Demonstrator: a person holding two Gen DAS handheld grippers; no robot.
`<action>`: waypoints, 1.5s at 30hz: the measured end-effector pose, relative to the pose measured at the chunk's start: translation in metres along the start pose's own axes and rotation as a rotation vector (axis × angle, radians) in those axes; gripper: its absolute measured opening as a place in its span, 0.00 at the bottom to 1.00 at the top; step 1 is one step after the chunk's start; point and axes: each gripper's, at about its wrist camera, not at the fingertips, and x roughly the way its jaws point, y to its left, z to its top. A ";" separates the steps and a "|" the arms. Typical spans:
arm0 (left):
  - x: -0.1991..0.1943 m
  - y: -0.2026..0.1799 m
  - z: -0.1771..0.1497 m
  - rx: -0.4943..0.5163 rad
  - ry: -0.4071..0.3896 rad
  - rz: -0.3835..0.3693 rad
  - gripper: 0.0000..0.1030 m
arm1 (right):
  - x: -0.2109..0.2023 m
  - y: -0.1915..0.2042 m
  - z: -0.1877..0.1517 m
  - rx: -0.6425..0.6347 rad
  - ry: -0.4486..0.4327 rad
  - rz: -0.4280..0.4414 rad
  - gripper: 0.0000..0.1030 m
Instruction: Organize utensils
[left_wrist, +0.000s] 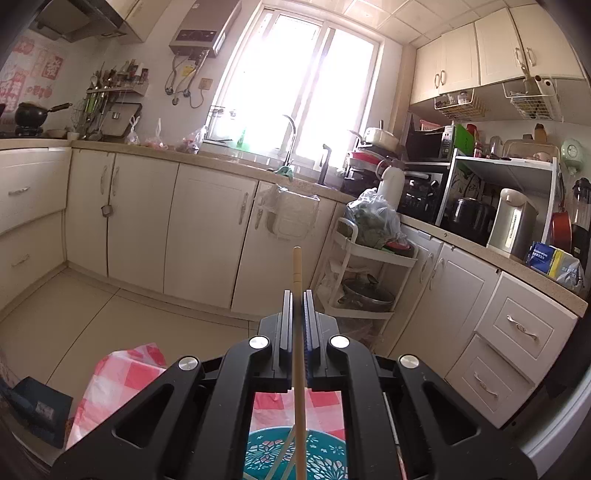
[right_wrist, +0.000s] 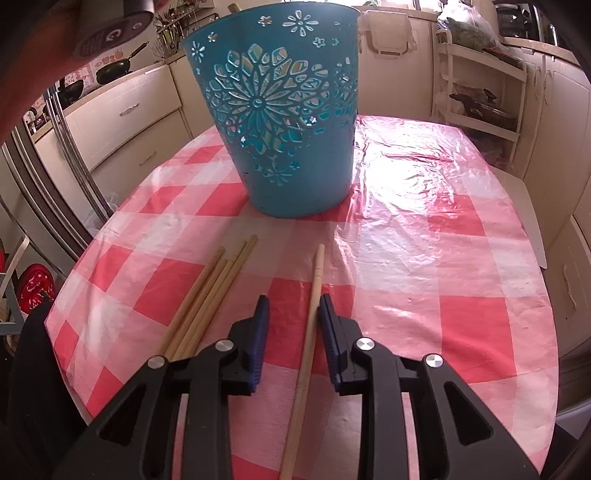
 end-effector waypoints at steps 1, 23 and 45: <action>0.003 0.001 -0.005 -0.004 0.002 0.004 0.04 | 0.000 0.000 0.000 -0.001 0.000 0.003 0.29; -0.051 0.046 -0.065 0.043 0.111 0.076 0.23 | -0.002 -0.010 0.001 0.069 0.008 0.084 0.35; -0.070 0.173 -0.204 -0.148 0.479 0.274 0.78 | 0.002 0.010 0.005 -0.106 0.047 -0.125 0.06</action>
